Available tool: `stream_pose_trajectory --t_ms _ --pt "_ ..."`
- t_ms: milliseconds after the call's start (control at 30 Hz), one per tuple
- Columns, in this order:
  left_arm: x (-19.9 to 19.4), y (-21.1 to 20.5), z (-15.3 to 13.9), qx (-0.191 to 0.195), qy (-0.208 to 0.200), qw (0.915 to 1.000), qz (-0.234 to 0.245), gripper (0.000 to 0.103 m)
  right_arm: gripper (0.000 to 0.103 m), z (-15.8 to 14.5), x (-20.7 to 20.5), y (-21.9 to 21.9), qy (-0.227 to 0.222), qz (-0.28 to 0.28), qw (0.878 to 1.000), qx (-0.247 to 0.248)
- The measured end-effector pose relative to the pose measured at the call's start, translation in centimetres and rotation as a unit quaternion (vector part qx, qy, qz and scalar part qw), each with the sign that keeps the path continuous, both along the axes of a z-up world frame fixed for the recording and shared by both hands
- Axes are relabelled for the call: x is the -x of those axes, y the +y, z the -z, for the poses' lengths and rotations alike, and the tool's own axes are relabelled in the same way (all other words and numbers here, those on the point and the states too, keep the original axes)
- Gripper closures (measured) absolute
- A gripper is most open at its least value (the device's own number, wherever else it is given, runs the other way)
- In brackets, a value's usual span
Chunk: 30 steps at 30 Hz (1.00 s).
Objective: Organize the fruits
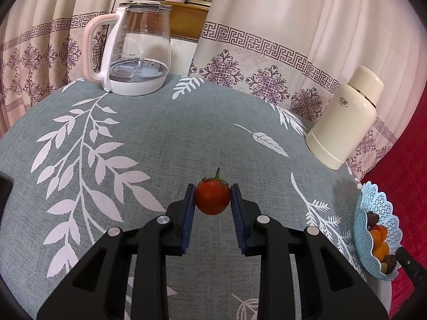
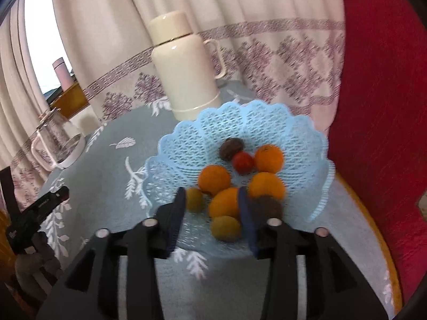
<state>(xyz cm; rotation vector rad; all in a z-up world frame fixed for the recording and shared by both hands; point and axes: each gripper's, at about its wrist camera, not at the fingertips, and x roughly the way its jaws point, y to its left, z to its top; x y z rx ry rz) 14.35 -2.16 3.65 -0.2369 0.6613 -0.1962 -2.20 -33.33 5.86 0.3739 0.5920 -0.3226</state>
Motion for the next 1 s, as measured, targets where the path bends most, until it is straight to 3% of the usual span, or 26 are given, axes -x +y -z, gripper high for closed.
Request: stream_pose_trajectory --t_ms 100,167,267,467,700,1000 --pt "0.1 -0.3 0.0 -0.004 -0.002 1.0000 0.006 0.076 0.056 -0.1 1.7 0.3 -0.004 0.016 0.999 0.032" --pt "0.2 -0.5 0.0 -0.006 -0.004 0.9999 0.010 0.076 0.045 -0.3 2.9 0.6 -0.011 0.032 0.998 0.057" --pt "0.5 -1.0 -0.1 -0.010 -0.009 0.9997 0.020 0.076 0.043 -0.2 4.2 0.4 -0.018 0.052 0.996 0.074" --pt "1.4 -2.5 -0.4 -0.009 -0.017 0.9983 0.055 0.076 0.043 1.0 5.8 -0.8 -0.020 0.074 0.996 0.048" --pt "2.8 -5.6 -0.6 -0.037 -0.028 0.9939 0.100 0.076 0.039 1.5 6.8 -1.6 -0.043 0.091 0.995 0.025" --pt "5.9 -10.0 -2.5 -0.047 -0.045 0.9847 0.162 0.076 0.038 2.0 7.6 -2.3 -0.067 0.103 0.992 -0.008"
